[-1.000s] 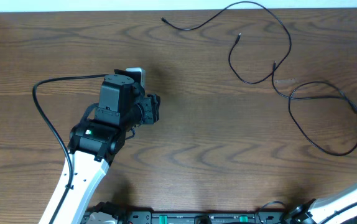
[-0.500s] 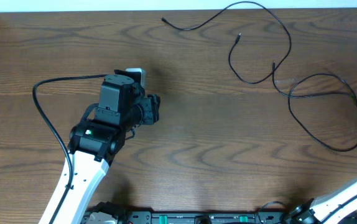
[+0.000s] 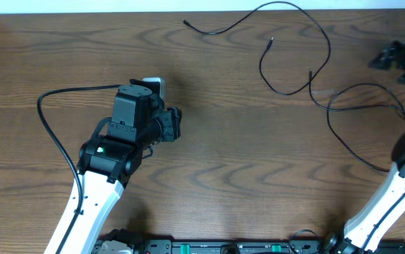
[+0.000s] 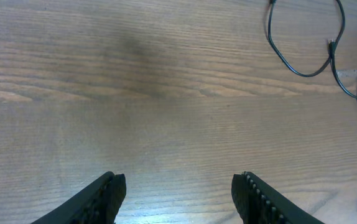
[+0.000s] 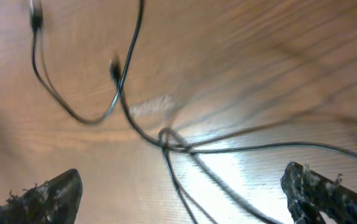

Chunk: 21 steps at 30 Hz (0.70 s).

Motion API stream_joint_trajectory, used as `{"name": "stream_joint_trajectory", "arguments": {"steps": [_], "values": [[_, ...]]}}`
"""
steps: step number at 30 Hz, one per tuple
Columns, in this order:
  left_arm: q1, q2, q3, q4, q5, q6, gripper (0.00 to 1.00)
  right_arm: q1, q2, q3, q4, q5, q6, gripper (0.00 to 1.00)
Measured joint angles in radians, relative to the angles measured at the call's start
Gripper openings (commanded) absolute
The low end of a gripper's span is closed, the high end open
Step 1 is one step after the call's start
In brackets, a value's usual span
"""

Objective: Untangle cables

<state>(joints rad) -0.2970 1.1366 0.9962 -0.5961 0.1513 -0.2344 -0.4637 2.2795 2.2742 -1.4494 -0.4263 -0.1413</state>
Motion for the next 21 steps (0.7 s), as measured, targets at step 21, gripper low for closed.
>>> {"name": "stream_joint_trajectory", "arguments": {"steps": [21], "values": [[0.0,0.0,0.0,-0.029,0.008,0.0,0.61,0.377,0.0,-0.027,-0.101,0.491,1.202,0.99]]}}
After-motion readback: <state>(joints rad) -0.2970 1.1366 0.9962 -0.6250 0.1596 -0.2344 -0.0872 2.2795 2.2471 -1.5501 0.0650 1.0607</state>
